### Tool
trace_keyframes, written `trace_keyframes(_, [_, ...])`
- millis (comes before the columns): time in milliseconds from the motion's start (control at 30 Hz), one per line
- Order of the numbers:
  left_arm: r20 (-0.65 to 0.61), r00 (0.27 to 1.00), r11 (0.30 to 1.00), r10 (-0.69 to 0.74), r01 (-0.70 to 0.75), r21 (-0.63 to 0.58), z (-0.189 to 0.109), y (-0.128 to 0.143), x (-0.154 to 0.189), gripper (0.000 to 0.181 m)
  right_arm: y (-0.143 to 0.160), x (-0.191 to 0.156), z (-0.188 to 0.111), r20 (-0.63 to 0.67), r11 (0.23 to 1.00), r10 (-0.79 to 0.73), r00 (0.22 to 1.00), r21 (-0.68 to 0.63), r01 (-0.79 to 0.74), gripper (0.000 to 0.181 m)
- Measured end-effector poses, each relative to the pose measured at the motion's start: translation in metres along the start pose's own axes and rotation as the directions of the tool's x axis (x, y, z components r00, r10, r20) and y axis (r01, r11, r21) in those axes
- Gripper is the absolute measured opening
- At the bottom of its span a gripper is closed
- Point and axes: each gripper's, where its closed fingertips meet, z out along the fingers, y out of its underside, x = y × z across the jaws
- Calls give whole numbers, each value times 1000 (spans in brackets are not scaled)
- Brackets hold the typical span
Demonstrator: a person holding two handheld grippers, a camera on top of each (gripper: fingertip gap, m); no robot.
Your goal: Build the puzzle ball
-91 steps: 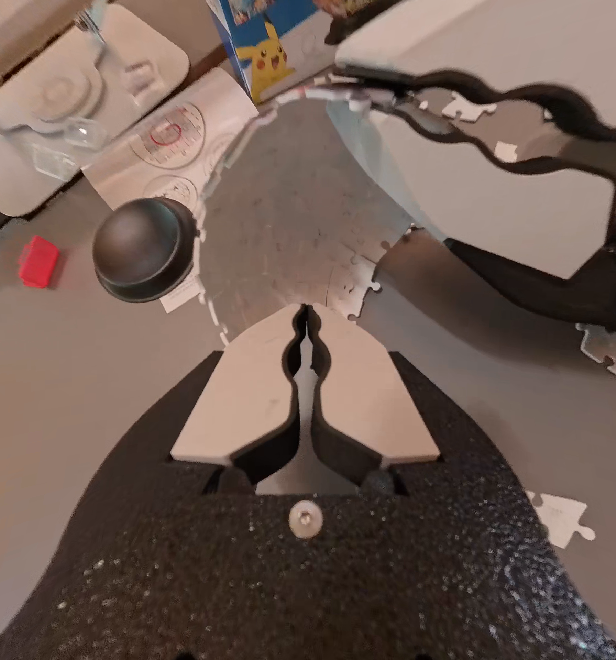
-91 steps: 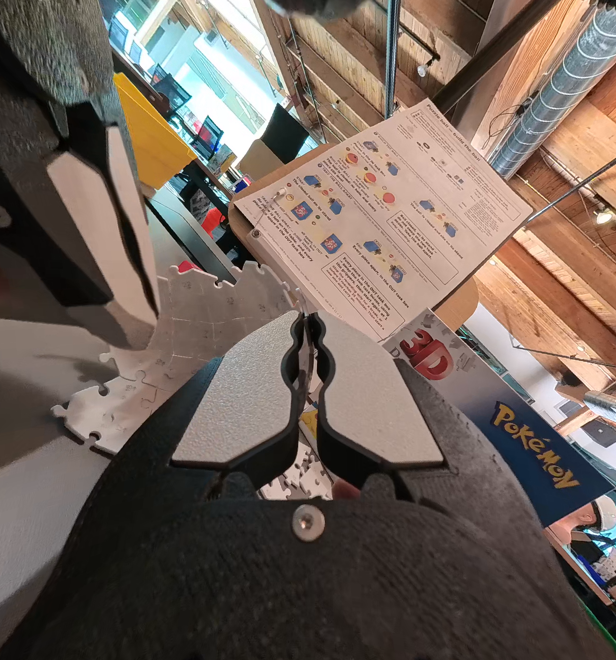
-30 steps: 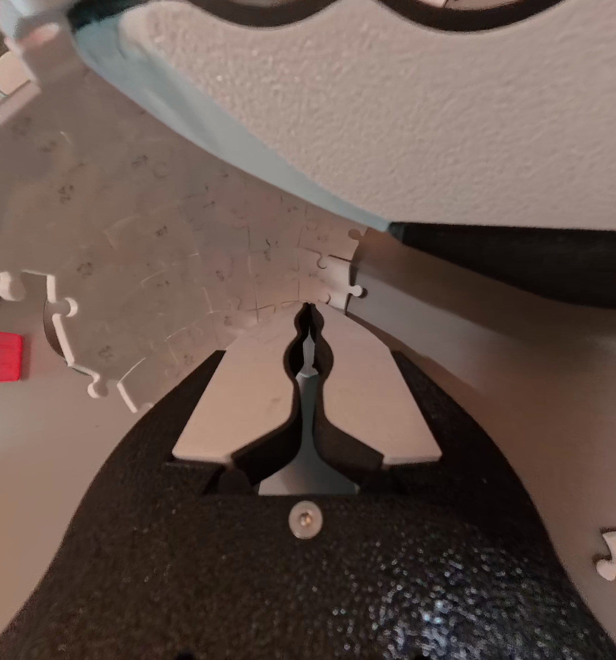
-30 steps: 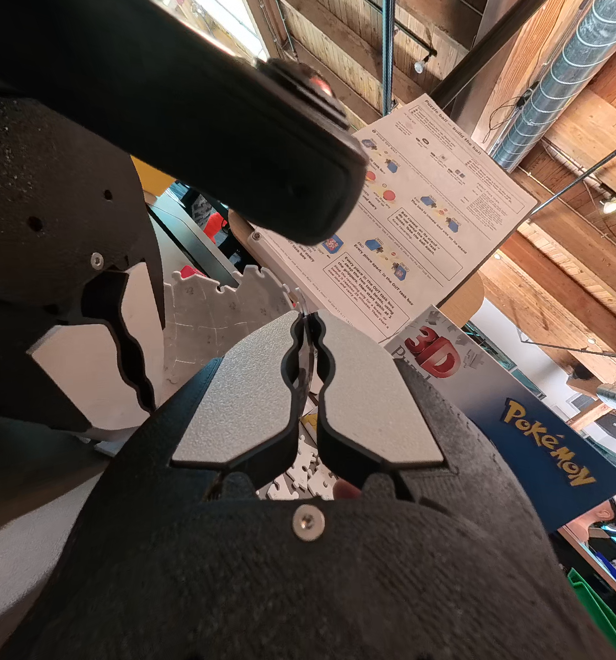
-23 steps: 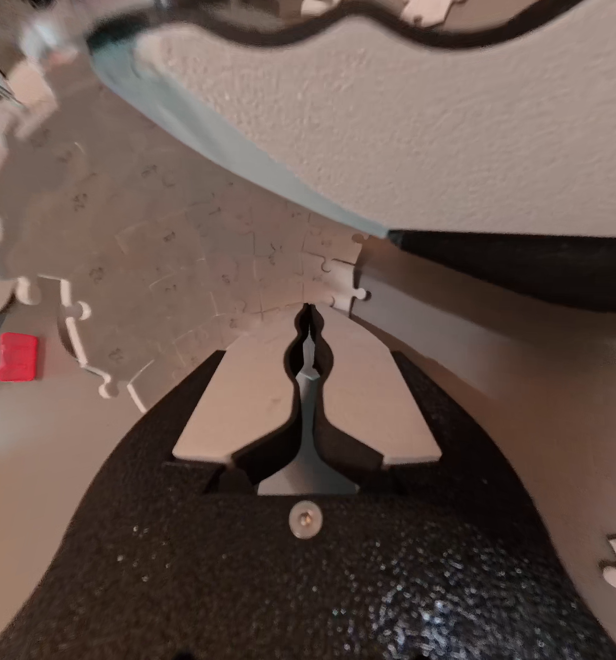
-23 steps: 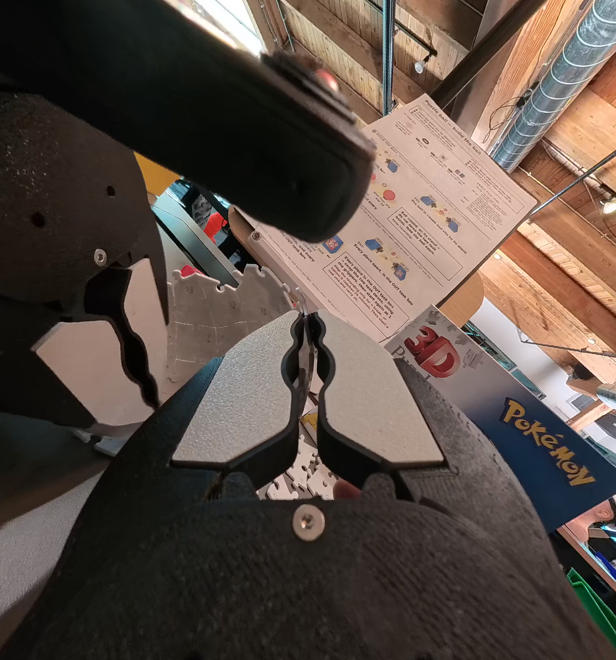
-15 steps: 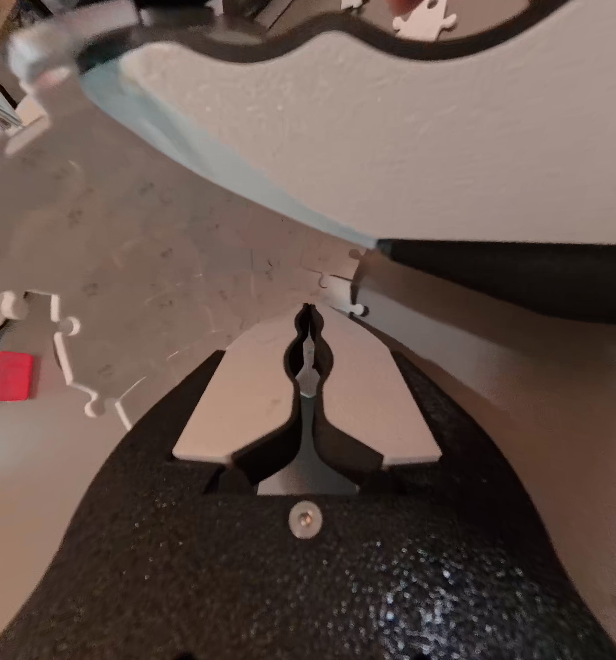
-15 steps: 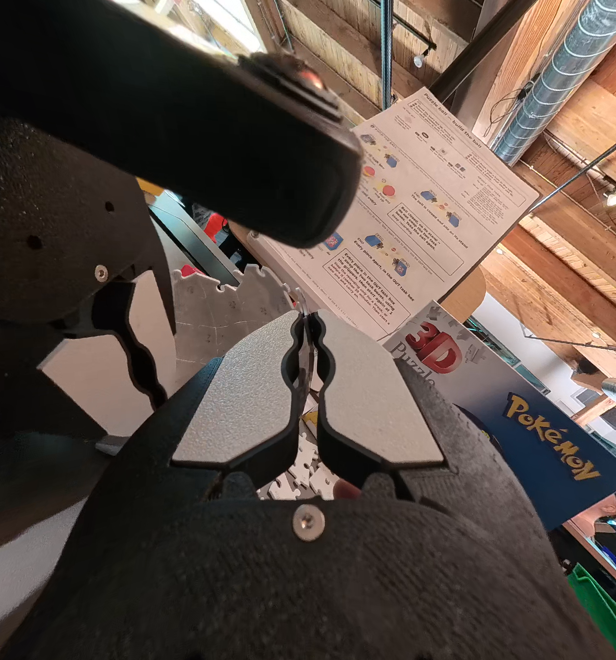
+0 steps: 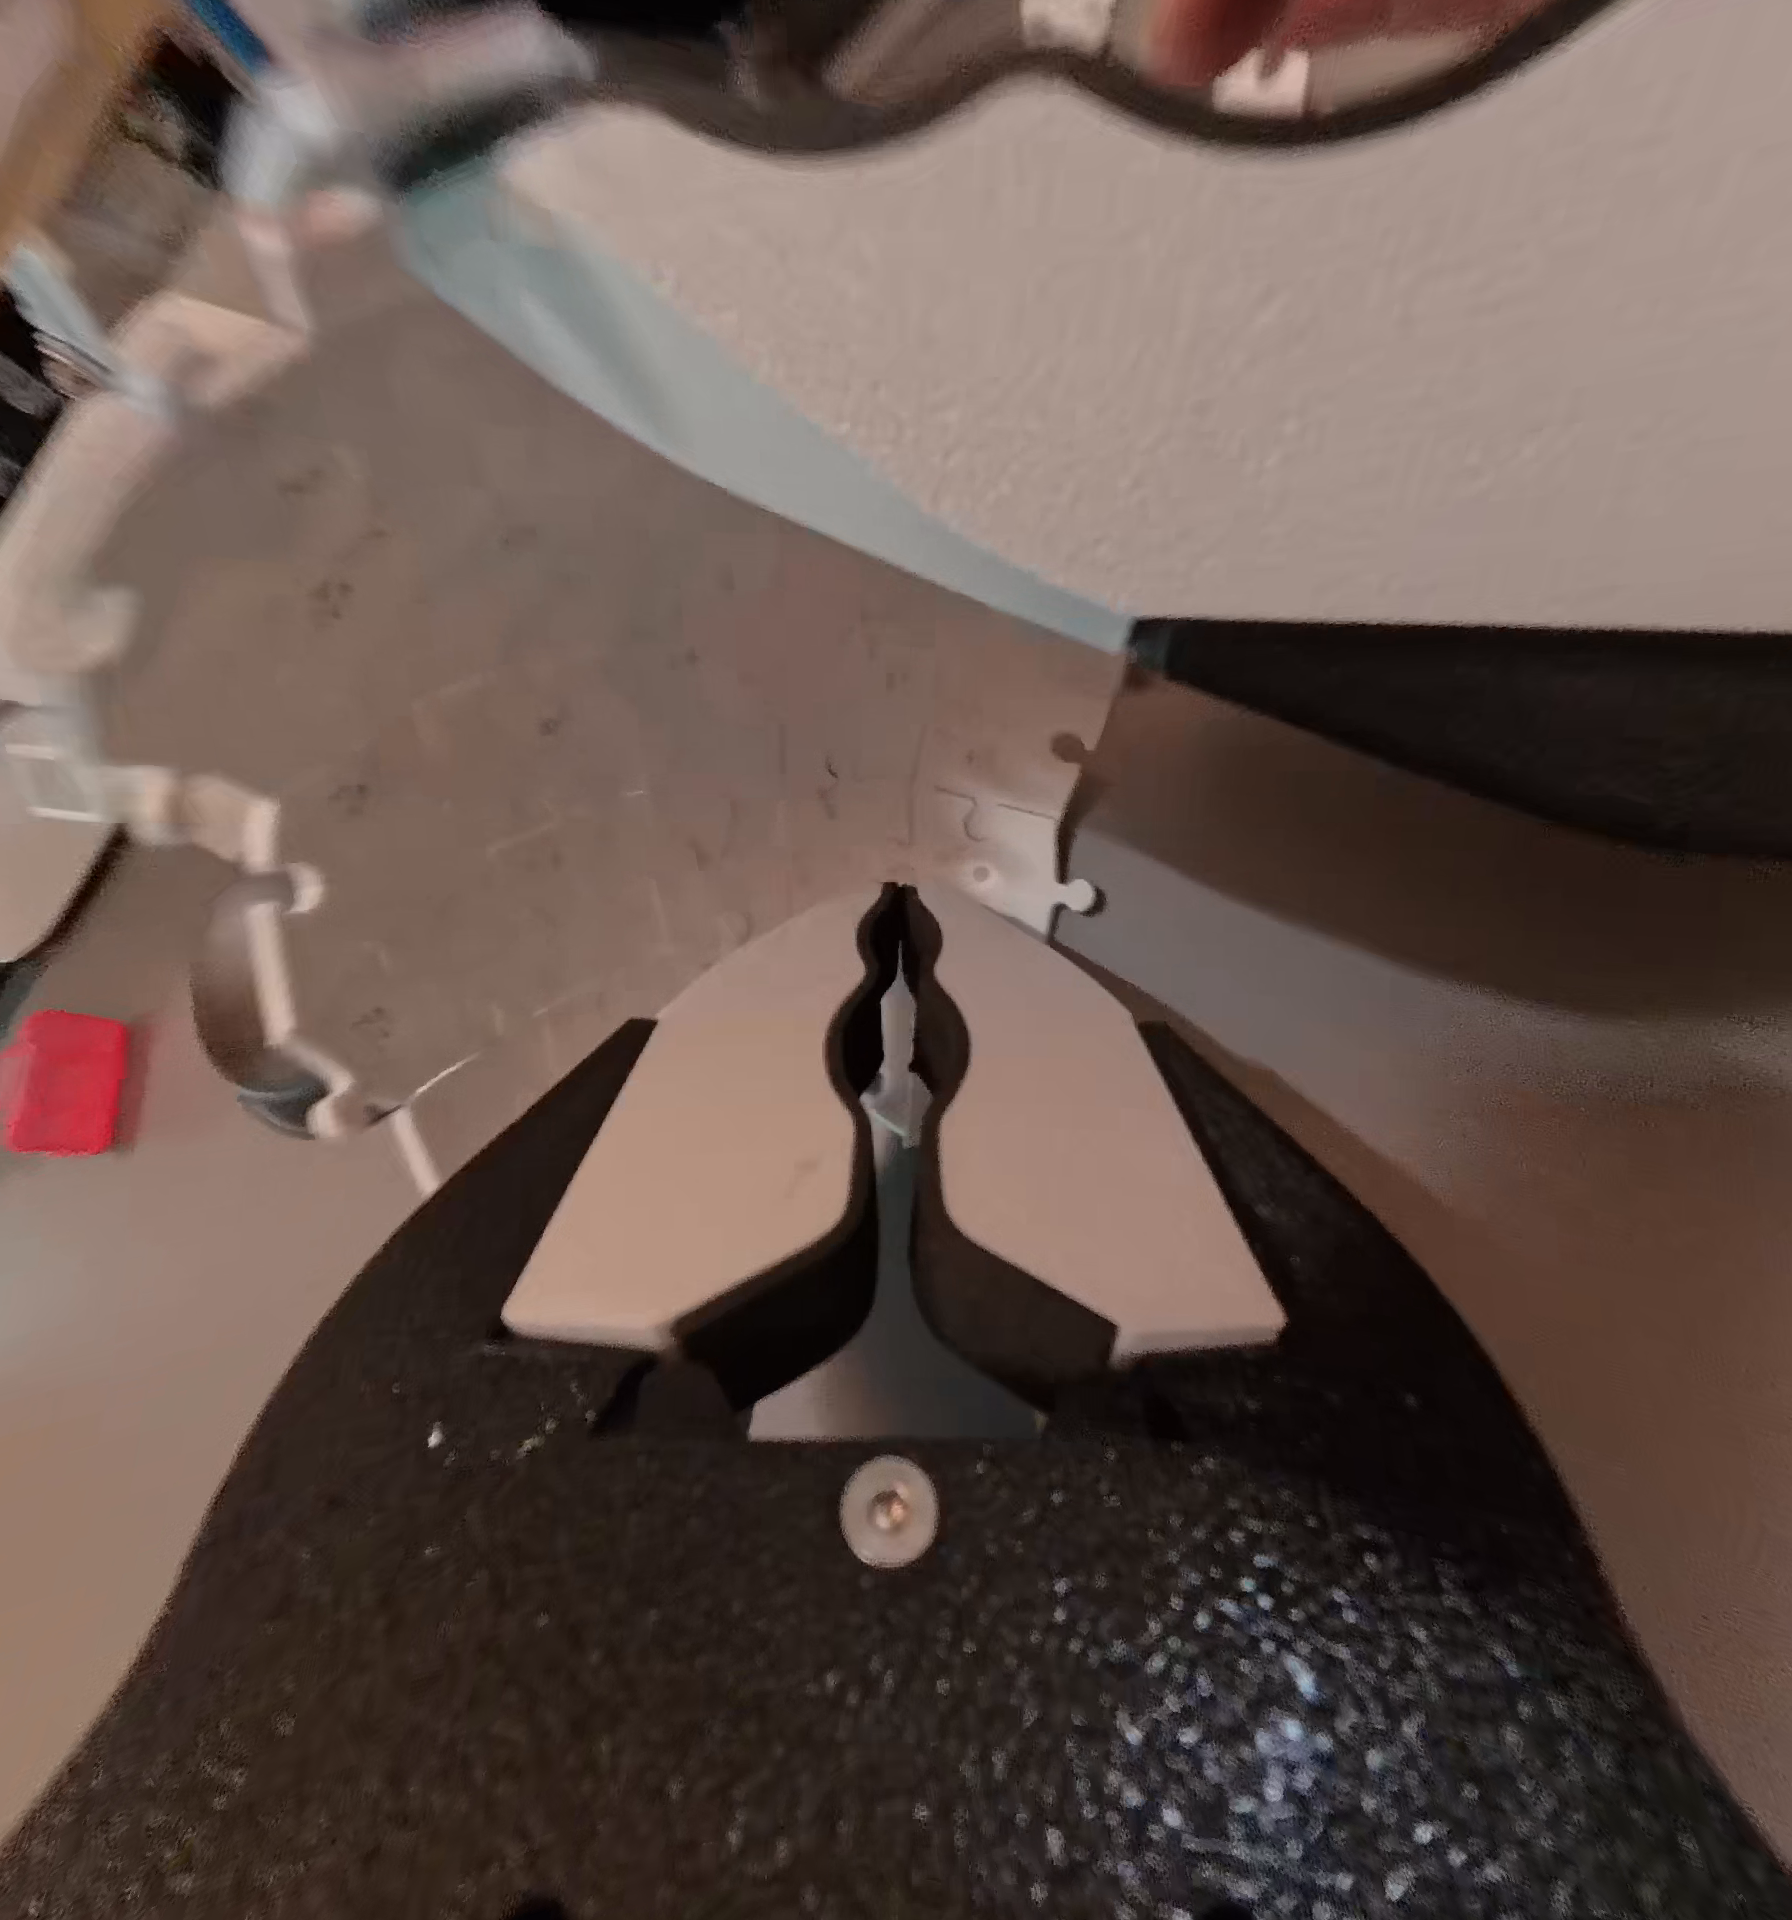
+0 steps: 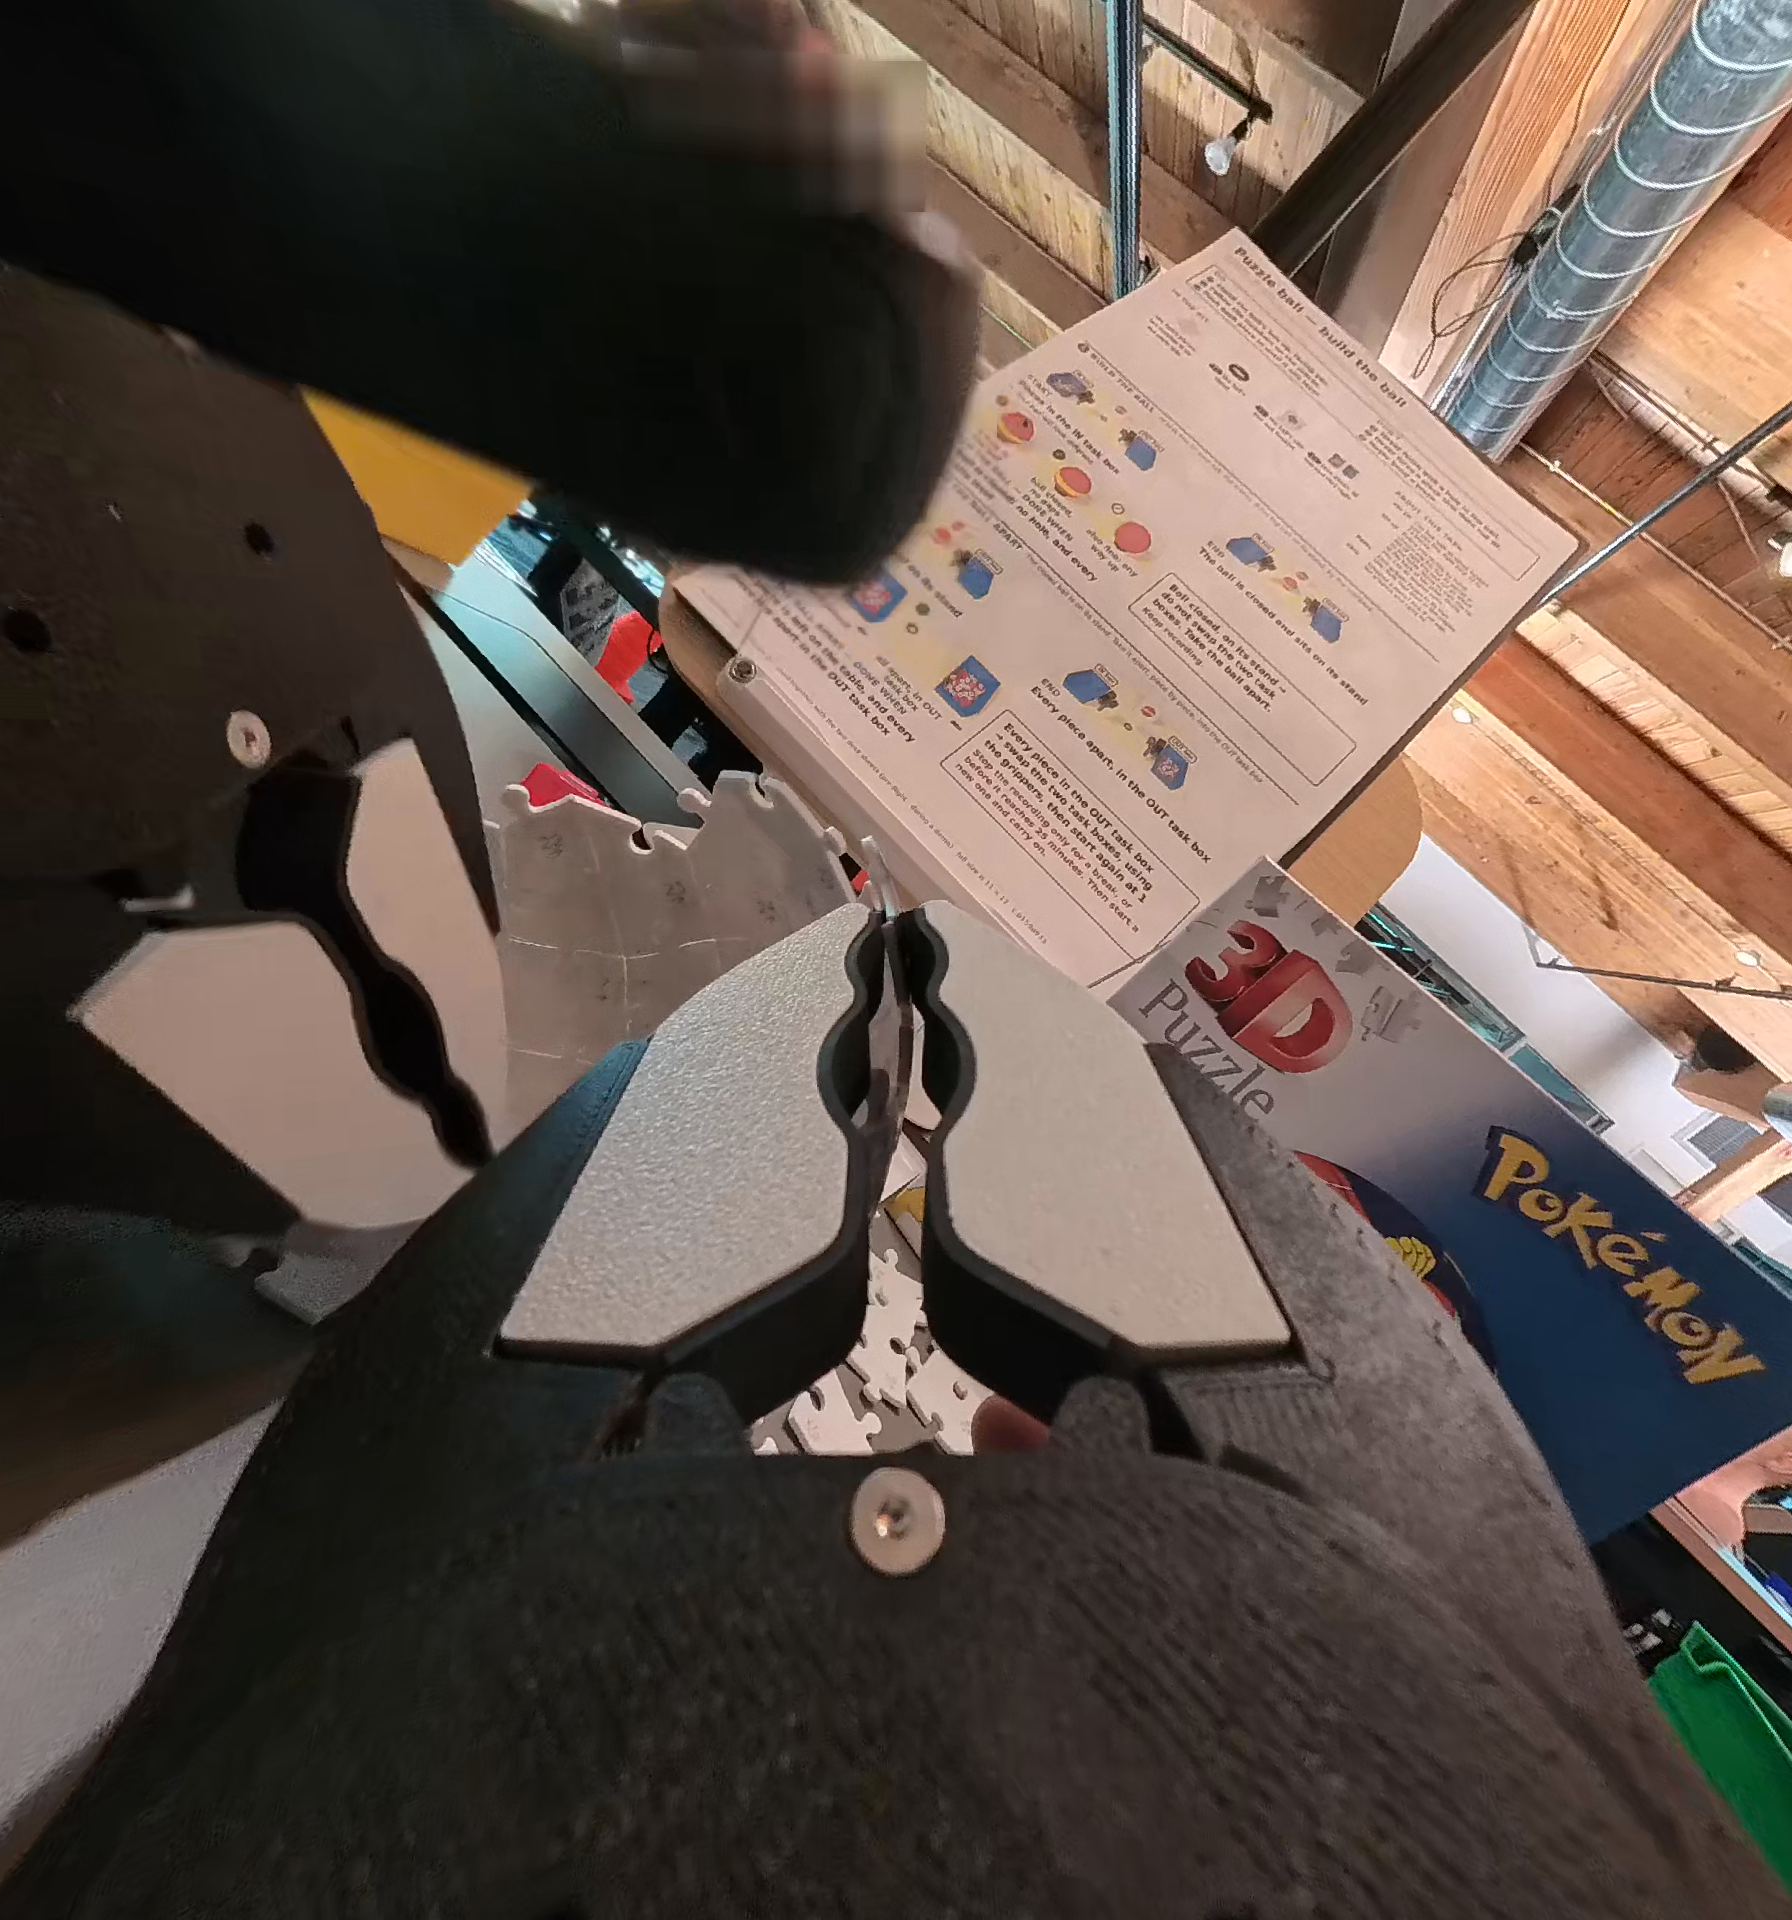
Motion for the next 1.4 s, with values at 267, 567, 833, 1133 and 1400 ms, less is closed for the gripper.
trace_keyframes(267, [78, 997, 995, -30, 22, 97, -31, -11, -15, 0, 0, 0, 0, 1, 1000, 0, 1000, 0, 0, 4])
trace_keyframes(567, [67, 994, 996, -92, 93, -13, -29, 21, -6, 0, -3, -1, 0, -1, 1000, -25, 1000, 6, 25, 4])
trace_keyframes(833, [154, 973, 981, -175, 185, -58, -32, 33, -15, 0, -7, -4, 0, 4, 998, -56, 998, 17, 56, 4])
trace_keyframes(1133, [154, 979, 987, -136, 147, -66, -24, 29, -5, 0, -14, -7, -1, 0, 992, -123, 992, 30, 123, 4])
trace_keyframes(1400, [163, 974, 984, -158, 168, -52, -28, 29, -2, 0, -18, -11, 0, -1, 988, -151, 988, 39, 151, 4])
